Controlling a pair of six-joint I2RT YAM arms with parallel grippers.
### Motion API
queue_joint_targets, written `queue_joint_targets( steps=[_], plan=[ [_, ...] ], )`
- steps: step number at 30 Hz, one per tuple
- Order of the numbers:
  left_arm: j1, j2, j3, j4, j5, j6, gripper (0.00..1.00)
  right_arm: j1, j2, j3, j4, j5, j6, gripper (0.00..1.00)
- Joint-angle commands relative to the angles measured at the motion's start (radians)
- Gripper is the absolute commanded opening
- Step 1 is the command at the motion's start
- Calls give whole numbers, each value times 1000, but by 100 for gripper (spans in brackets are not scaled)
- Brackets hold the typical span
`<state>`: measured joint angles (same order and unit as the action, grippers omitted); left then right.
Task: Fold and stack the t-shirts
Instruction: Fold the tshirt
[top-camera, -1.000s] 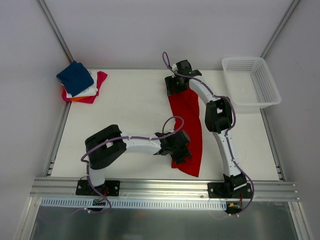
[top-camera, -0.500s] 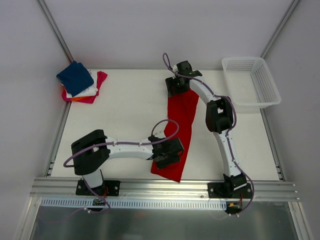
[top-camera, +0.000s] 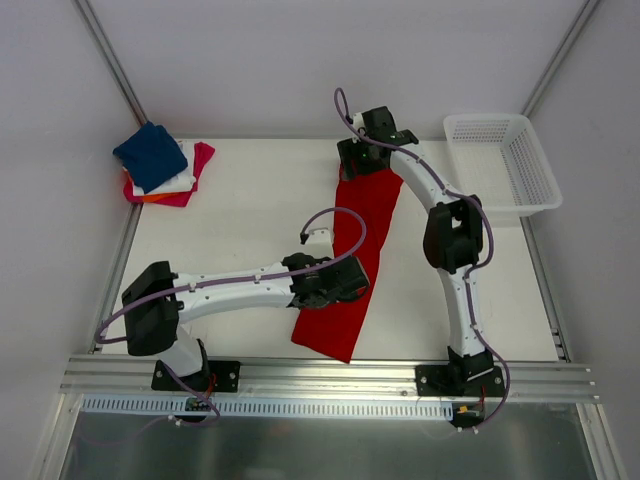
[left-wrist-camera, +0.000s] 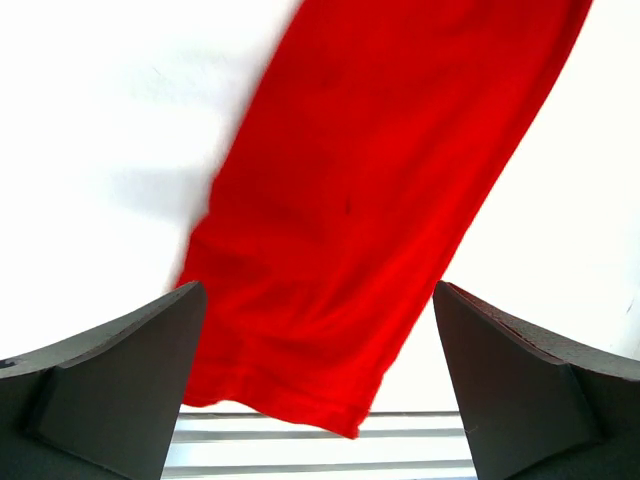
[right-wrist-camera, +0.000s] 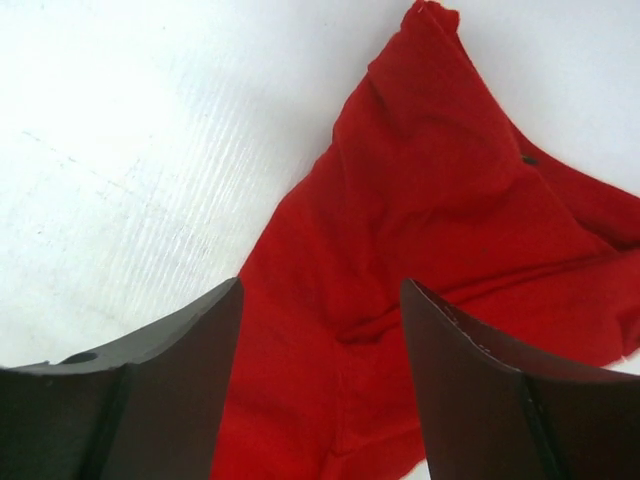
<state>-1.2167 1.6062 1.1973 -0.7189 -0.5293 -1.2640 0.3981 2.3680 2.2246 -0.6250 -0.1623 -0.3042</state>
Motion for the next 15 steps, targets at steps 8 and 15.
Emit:
queue_joint_targets(
  steps=[8, 15],
  plan=[
    [127, -170, -82, -145, -63, 121, 99, 73, -479, -423, 11, 265, 92, 65],
    [217, -163, -172, -140, 26, 155, 99, 197, -867, -871, 100, 482, 235, 64]
  ],
)
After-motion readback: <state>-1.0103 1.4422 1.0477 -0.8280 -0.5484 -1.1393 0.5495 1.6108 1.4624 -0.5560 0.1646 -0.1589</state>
